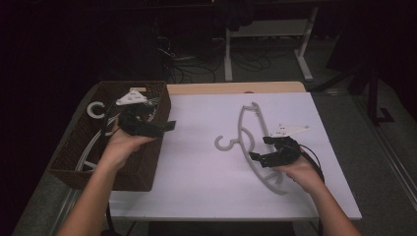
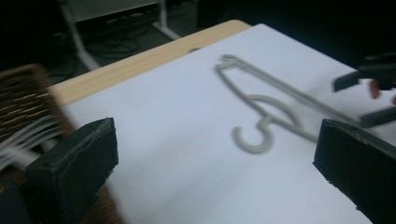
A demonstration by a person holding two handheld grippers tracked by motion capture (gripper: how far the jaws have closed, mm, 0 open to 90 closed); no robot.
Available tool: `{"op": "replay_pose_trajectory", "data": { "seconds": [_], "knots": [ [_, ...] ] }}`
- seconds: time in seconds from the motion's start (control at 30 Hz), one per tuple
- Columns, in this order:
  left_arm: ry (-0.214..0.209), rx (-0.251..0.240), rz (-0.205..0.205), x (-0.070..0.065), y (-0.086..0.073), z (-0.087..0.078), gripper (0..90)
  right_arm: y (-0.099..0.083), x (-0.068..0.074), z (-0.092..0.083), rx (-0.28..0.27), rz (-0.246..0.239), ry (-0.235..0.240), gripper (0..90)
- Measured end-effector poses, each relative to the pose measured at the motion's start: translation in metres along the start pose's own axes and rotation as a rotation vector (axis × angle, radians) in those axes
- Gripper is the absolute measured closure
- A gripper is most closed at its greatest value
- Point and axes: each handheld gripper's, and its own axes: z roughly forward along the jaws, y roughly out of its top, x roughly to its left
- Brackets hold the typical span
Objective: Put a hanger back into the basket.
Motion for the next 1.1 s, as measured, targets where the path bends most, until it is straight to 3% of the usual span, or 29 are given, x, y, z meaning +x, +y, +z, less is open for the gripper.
{"op": "replay_pose_trajectory", "data": {
  "seconds": [0.03,0.07,0.2,0.47,0.5,0.77,0.97,1.1],
  "knots": [
    [-0.029,0.005,0.009,-0.01,-0.002,0.011,0.0,-0.002,-0.003,-0.004,0.008,0.004,-0.014,28.7],
    [-0.029,0.005,0.009,-0.01,-0.002,0.011,0.0,-0.003,-0.005,-0.005,0.014,0.005,-0.022,32.3],
    [-0.067,0.004,0.026,-0.033,-0.009,0.033,0.0,-0.01,-0.012,-0.015,0.029,0.017,-0.045,49.3],
    [-0.109,0.026,0.057,-0.053,-0.035,0.066,0.0,-0.037,-0.027,-0.026,0.125,0.027,-0.089,84.9],
    [-0.102,0.042,0.084,-0.057,-0.044,0.073,0.0,-0.042,-0.03,-0.027,0.138,0.036,-0.089,87.5],
    [-0.123,0.085,0.065,-0.053,-0.071,0.09,0.0,-0.059,-0.035,-0.022,0.235,0.019,-0.116,88.8],
    [-0.113,0.099,0.063,-0.049,-0.075,0.091,0.0,-0.059,-0.032,-0.016,0.253,0.014,-0.09,88.9],
    [-0.099,0.114,0.057,-0.045,-0.077,0.094,0.0,-0.056,-0.02,-0.008,0.251,-0.003,-0.022,88.9]
  ]
}}
